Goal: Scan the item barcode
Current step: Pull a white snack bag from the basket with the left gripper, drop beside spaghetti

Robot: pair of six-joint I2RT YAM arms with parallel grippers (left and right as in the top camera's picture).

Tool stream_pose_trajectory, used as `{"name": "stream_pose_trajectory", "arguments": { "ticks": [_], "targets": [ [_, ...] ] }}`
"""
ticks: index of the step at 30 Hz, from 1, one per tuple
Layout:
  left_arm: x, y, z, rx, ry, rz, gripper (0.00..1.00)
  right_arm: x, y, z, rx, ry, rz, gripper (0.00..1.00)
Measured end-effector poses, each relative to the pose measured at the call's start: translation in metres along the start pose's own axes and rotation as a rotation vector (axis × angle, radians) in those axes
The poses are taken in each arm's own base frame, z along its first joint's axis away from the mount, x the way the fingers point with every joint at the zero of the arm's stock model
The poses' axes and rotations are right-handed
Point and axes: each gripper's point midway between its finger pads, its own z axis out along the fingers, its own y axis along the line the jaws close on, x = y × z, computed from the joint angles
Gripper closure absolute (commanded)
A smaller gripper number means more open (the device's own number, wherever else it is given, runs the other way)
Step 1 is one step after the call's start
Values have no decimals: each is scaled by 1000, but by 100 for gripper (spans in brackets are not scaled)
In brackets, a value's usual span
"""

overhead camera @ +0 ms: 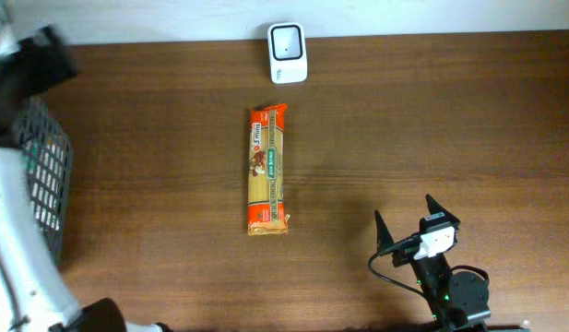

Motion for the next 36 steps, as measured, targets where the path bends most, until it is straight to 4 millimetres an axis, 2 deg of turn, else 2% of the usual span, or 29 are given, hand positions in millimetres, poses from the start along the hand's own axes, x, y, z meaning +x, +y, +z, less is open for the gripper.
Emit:
{"name": "stream_pose_trajectory", "arguments": {
  "ticks": [1,2,4,6,7,8,10,15,17,19,20,21,23,24,25,29,31,32,33,34,35,36],
  "targets": [
    [0,54,-10,-112,2,-72,1,0,0,0,0,-1,0,1],
    [2,94,-17,-197,1,-124,1,0,0,0,-1,-1,0,1],
    [6,142,-25,-288,-4,-176,1,0,0,0,0,-2,0,1],
    [18,177,-17,-346,23,-186,0,0,0,0,0,-2,0,1],
    [24,185,-7,-351,43,-173,0,0,0,0,0,-2,0,1],
    [45,196,20,-347,113,-125,1,0,0,0,0,-1,1,1],
    [72,208,58,-329,210,-32,0,0,0,0,0,-1,0,1],
    [122,234,133,-272,366,144,6,0,0,0,0,-1,0,1],
    [143,249,172,-260,395,179,9,0,0,0,0,-2,0,1],
    [162,257,202,-243,408,195,23,0,0,0,0,-2,0,1],
    [172,257,217,-205,412,214,40,0,0,0,0,-1,0,1],
    [174,257,224,-193,403,226,55,0,0,0,0,-2,1,1],
    [179,254,237,-167,394,240,79,0,0,0,0,-2,0,1],
    [184,253,241,-160,403,241,100,0,0,0,0,-2,0,1],
    [189,251,246,-149,410,247,100,0,0,0,0,-2,0,1],
    [190,251,245,-148,415,249,100,0,0,0,0,-1,0,1],
    [188,249,239,-149,424,226,100,0,0,0,0,-2,0,1],
    [182,246,231,-156,413,203,100,0,0,0,0,-2,0,1],
    [152,240,207,-182,351,175,100,0,0,0,0,-1,0,1],
    [132,237,192,-201,303,168,100,0,0,0,0,-1,0,1],
    [95,228,161,-227,213,154,100,0,0,0,0,-1,0,1],
    [46,213,111,-257,73,143,100,0,0,0,0,-1,0,1]
  ]
}}
